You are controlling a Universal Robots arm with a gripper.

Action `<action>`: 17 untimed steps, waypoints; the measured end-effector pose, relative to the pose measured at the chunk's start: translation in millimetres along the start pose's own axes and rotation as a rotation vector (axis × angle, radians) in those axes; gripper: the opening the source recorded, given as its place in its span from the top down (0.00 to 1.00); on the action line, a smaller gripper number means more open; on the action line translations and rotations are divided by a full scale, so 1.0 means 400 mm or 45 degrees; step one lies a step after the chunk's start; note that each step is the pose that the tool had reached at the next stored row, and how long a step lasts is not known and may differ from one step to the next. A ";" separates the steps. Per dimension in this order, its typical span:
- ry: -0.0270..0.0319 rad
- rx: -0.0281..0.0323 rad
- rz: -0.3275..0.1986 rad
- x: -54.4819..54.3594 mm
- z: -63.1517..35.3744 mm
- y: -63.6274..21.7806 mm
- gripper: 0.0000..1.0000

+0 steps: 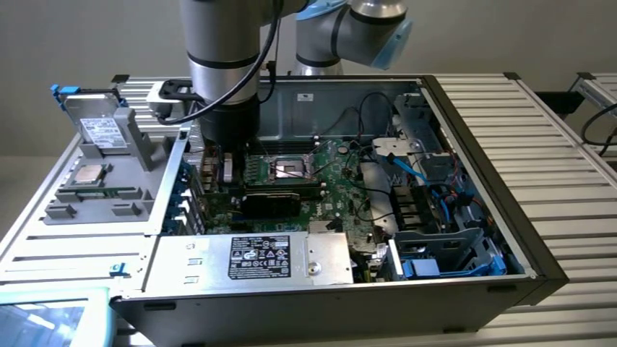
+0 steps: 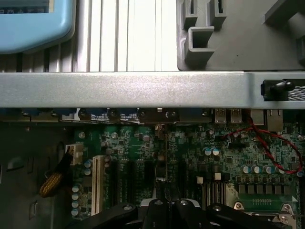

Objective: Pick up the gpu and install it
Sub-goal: 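Press down on the gpu until it lock into place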

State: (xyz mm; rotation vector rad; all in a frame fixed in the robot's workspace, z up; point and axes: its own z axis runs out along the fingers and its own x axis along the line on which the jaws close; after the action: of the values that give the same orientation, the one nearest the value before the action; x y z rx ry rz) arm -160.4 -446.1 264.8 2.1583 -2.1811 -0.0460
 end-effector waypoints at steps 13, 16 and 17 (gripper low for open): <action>0.0005 -0.0006 0.000 0.007 -0.044 -0.052 0.88; -0.0002 -0.0005 0.000 0.011 -0.046 -0.086 0.88; -0.0005 -0.0005 0.000 0.013 -0.046 -0.098 0.88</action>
State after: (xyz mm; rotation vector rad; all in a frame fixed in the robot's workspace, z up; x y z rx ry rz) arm -120.2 -451.1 280.7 2.1584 -2.1811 -0.0468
